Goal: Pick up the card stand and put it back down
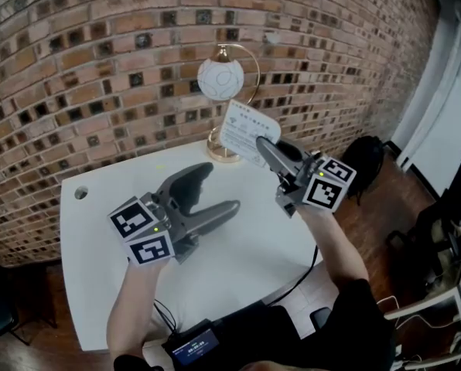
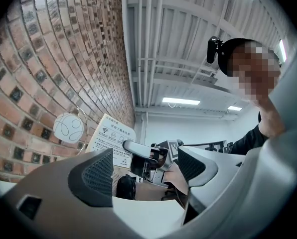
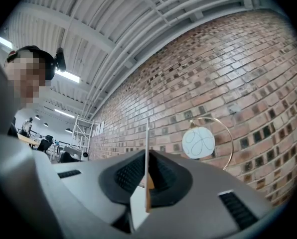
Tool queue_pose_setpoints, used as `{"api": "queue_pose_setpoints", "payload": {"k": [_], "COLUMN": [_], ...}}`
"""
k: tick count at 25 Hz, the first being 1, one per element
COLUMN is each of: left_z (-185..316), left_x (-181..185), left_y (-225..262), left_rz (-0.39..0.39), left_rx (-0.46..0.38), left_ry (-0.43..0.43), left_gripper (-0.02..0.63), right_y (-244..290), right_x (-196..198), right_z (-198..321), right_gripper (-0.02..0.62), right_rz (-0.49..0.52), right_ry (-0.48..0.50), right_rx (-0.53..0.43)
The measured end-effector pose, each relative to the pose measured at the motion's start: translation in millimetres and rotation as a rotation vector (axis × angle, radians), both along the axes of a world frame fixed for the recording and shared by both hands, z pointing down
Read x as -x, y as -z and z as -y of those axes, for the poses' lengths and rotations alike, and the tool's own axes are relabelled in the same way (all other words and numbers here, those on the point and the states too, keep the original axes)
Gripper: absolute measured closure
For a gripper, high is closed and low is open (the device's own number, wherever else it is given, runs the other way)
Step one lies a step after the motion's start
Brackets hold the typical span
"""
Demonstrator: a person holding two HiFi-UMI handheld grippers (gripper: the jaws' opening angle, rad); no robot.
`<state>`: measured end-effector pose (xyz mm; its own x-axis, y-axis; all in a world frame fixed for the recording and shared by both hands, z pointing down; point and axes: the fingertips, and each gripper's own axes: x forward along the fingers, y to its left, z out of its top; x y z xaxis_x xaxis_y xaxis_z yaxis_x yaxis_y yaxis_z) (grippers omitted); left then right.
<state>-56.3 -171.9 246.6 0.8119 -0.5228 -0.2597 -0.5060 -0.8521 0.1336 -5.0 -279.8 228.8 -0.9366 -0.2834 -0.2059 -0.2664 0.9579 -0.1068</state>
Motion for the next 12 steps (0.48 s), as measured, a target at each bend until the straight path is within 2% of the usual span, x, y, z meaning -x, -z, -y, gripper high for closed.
{"api": "queue_pose_setpoints", "payload": {"k": [12], "left_z": [2.7], "left_x": [31.7], "left_y": [4.2], "left_rz": [-0.015], "left_rx": [0.005], "left_ry": [0.045], "left_gripper": [0.209], "right_y": [-3.8], "right_x": [39.2], "right_z": [8.4], "right_gripper": [0.566], "right_rz": [0.001], "right_ry": [0.067], "right_rx": [0.017]}}
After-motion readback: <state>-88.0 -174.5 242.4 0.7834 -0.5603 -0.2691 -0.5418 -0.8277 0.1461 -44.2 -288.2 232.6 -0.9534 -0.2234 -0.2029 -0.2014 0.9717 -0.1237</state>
